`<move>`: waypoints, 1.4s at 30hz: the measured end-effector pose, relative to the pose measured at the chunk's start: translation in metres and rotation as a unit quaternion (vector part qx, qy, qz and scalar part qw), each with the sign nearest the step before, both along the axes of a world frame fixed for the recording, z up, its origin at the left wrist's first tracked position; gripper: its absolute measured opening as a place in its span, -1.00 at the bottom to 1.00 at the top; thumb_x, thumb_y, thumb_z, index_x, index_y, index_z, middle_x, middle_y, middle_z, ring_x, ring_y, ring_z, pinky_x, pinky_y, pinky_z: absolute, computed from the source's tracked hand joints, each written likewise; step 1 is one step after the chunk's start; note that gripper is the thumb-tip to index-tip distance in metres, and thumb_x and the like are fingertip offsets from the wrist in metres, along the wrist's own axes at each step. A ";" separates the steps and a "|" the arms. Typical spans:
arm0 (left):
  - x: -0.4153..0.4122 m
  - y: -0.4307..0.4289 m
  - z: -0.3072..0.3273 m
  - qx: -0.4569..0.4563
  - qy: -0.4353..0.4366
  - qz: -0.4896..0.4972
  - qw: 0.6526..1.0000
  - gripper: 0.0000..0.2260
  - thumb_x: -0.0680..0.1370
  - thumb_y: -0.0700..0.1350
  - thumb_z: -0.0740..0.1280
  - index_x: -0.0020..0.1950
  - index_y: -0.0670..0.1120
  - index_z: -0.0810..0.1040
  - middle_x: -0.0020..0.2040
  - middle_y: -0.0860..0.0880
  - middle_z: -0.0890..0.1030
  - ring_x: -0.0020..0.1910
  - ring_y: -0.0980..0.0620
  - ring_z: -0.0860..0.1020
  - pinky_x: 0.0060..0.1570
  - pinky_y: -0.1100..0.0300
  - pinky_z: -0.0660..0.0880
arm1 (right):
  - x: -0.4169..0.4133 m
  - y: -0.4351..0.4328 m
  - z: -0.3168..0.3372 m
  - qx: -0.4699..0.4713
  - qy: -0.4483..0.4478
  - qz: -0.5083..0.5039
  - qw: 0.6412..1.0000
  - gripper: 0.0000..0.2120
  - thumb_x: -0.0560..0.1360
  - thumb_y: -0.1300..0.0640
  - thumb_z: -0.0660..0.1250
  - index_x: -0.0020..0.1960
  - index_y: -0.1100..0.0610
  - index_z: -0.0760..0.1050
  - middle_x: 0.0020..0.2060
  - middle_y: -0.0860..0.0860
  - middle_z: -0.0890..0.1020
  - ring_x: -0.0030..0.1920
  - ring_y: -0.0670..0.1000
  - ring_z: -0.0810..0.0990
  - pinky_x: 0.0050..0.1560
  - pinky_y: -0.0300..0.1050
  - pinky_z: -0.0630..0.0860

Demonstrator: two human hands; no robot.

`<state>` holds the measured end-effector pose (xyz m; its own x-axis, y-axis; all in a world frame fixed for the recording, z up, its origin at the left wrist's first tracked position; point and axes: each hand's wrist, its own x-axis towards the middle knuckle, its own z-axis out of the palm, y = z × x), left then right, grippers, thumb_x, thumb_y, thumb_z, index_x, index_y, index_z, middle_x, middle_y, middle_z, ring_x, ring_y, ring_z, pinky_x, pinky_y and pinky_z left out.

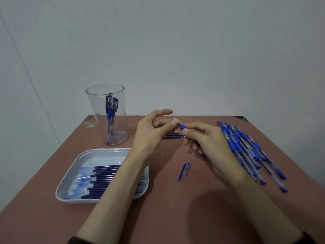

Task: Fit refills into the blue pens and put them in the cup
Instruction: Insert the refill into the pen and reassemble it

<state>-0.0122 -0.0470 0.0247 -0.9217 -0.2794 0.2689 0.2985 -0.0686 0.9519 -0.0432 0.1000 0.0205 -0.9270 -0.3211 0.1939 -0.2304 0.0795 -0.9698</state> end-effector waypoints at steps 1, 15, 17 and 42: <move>0.000 0.000 0.001 0.004 0.008 -0.007 1.000 -0.79 0.47 -0.26 0.41 0.07 -0.05 0.56 -0.20 -0.03 0.70 -0.16 0.10 0.65 -0.13 0.32 0.52 | 0.000 0.000 0.001 -0.036 -0.051 0.024 0.998 -0.88 0.53 0.20 0.32 -0.03 0.11 0.65 -0.39 0.11 0.58 -0.52 -0.10 0.37 -0.47 -0.19 0.24; -0.002 0.004 -0.003 0.040 -0.006 -0.036 0.999 -0.83 0.45 -0.04 0.39 -0.05 -0.10 0.65 -0.07 -0.08 0.68 0.01 0.05 0.61 0.05 0.13 0.47 | 0.003 -0.001 0.006 -0.165 -0.116 0.086 0.976 -0.79 0.54 0.21 0.27 0.08 0.29 0.60 -0.41 0.11 0.52 -0.51 -0.08 0.28 -0.52 -0.26 0.15; -0.001 0.007 -0.002 0.028 -0.014 -0.046 0.998 -0.79 0.50 0.00 0.34 -0.05 -0.11 0.66 -0.05 -0.08 0.69 0.04 0.07 0.62 0.03 0.17 0.49 | 0.003 -0.002 0.004 -0.134 -0.077 0.046 0.987 -0.82 0.55 0.22 0.28 0.06 0.24 0.62 -0.40 0.11 0.53 -0.52 -0.08 0.29 -0.54 -0.28 0.17; 0.002 0.009 0.003 -0.011 -0.006 -0.053 0.998 -0.80 0.48 0.03 0.33 -0.02 -0.03 0.66 -0.03 0.02 0.68 0.08 0.12 0.60 0.10 0.21 0.47 | 0.011 -0.006 0.004 -0.106 0.016 0.018 0.994 -0.84 0.55 0.26 0.30 0.04 0.15 0.63 -0.39 0.11 0.54 -0.53 -0.13 0.35 -0.52 -0.38 0.33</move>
